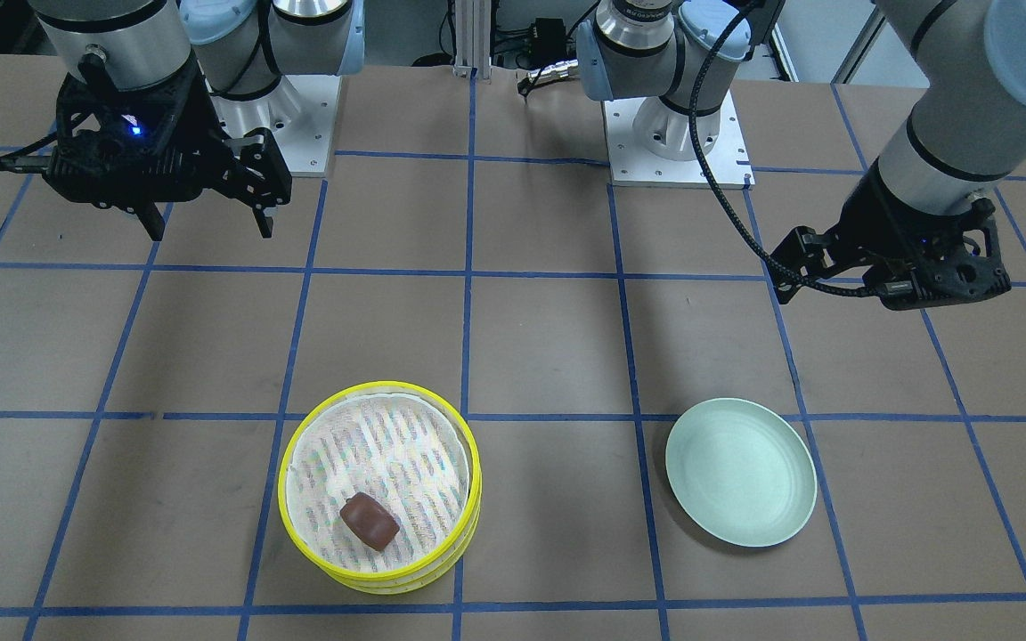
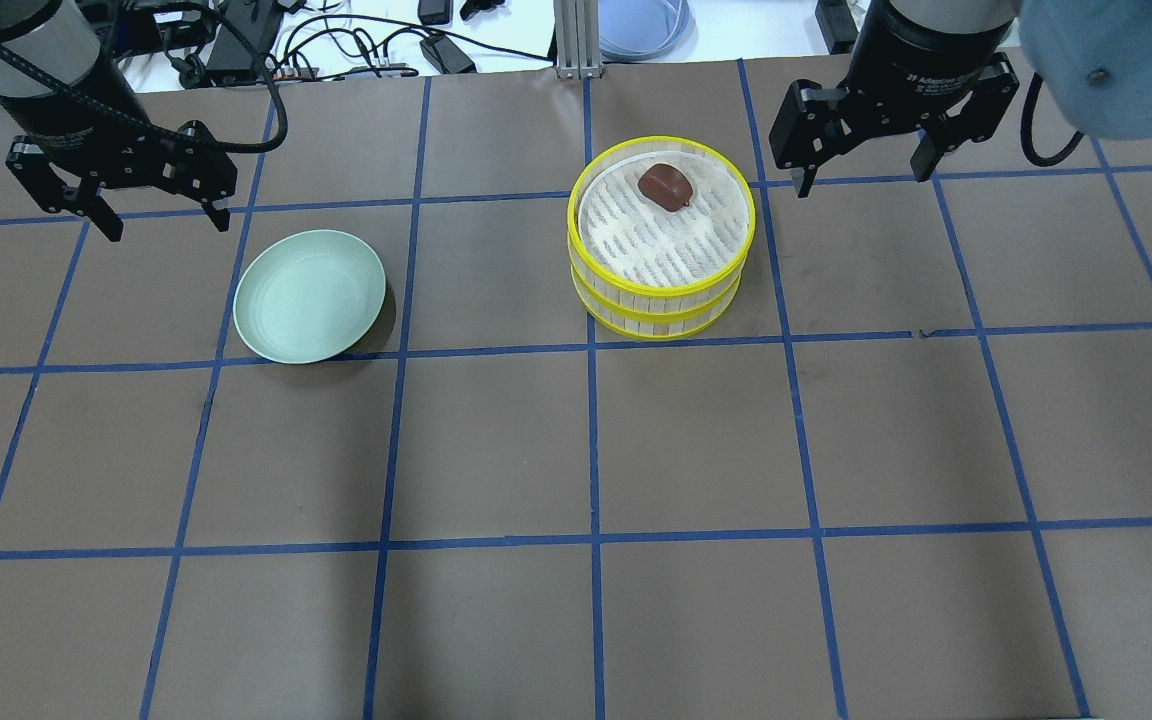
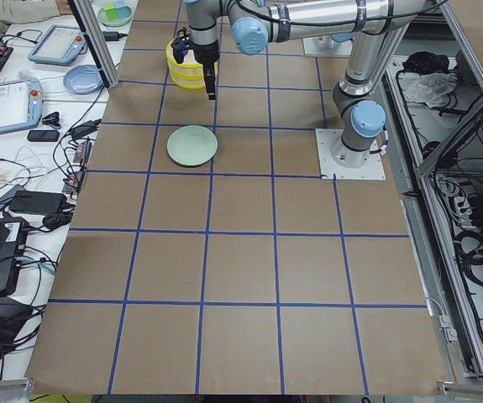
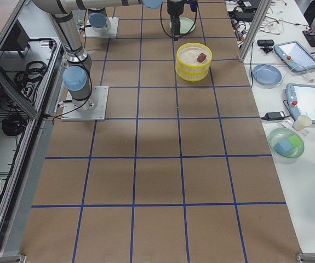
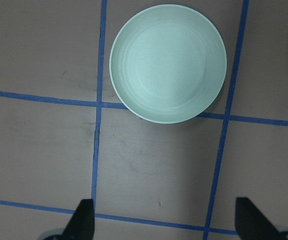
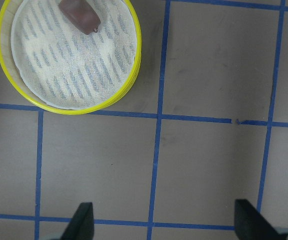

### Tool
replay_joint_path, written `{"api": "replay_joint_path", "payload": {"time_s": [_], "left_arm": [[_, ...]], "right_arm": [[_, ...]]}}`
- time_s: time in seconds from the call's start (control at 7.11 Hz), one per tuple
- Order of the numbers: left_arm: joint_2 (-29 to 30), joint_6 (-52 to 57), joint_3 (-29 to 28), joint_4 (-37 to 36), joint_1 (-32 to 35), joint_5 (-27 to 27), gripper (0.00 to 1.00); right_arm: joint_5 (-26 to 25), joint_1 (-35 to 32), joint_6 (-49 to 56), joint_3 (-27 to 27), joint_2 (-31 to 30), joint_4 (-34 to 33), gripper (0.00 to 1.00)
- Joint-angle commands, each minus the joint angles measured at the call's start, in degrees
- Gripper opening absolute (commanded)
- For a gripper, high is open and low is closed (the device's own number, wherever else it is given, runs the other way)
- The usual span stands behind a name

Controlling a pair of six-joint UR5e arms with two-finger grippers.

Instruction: Stack buns with steamer

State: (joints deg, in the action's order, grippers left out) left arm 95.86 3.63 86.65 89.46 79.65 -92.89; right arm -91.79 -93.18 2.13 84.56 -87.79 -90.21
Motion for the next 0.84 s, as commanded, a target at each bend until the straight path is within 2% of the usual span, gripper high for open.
{"api": "replay_joint_path", "payload": {"time_s": [0.0, 0.42, 0.7], "left_arm": [[-0.58, -0.11, 0.45, -2.45, 0.49, 3.86, 1.00], [-2.95, 0.94, 0.54, -2.63, 1.82, 3.07, 1.00], [-3.92, 0.33, 0.89, -2.98, 6.98, 2.72, 1.00]], "right_arm": [[0.30, 0.02, 2.09, 0.08, -0.10, 0.21, 1.00], [0.55, 0.02, 2.00, -0.01, -0.19, 0.13, 1.00], [-0.14, 0.54, 2.00, -0.01, -0.10, 0.13, 1.00]]}}
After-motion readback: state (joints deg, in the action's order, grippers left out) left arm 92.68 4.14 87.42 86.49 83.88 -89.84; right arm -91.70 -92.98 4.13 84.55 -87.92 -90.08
